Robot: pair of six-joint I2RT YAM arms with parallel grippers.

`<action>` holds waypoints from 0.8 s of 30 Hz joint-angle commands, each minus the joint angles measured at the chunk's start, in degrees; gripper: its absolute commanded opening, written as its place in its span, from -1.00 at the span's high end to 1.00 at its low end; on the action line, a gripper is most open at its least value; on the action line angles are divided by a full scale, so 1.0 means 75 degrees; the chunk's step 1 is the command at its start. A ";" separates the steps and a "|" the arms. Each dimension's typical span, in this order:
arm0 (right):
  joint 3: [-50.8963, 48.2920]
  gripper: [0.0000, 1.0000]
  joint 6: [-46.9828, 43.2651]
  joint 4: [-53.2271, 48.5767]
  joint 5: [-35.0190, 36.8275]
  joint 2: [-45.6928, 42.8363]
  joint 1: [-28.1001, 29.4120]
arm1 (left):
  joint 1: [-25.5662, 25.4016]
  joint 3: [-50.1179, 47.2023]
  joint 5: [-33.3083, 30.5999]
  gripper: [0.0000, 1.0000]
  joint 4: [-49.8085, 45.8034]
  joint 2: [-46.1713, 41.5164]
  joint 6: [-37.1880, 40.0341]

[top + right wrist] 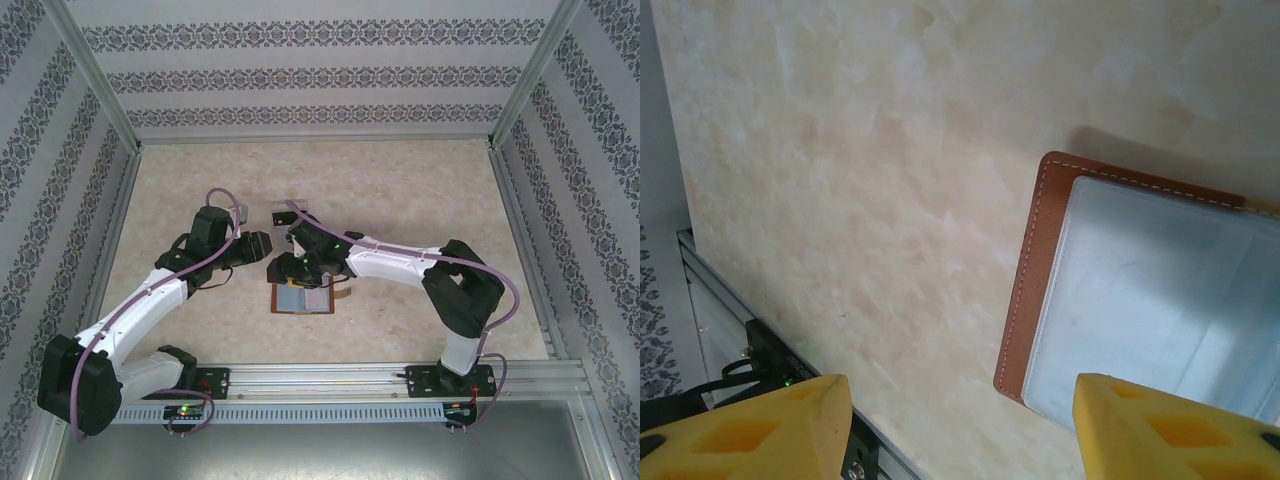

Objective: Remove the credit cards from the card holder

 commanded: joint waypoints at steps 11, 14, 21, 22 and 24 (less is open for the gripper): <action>-0.0659 -0.07 -0.0737 -0.0542 -0.0265 -0.0562 -0.1092 | -0.0231 -0.0311 0.0883 0.34 -0.0345 0.0315 -0.0708; -0.1041 -0.02 -0.0771 -0.0477 -0.0261 -0.0663 -0.1292 | -0.0482 -0.0376 0.0917 0.36 -0.0310 0.0526 -0.0911; -0.1511 0.23 -0.0812 -0.0320 -0.0323 -0.0570 -0.1425 | -0.1343 -0.0349 0.1190 0.47 0.0663 0.1574 -0.1673; -0.1582 0.24 -0.0808 -0.0300 -0.0294 -0.0576 -0.1427 | -0.1444 -0.0314 0.1252 0.48 0.0795 0.1772 -0.1784; -0.1664 0.25 -0.0831 -0.0332 -0.0205 -0.0582 -0.1446 | -0.1586 -0.0264 0.1326 0.51 0.0981 0.2089 -0.1938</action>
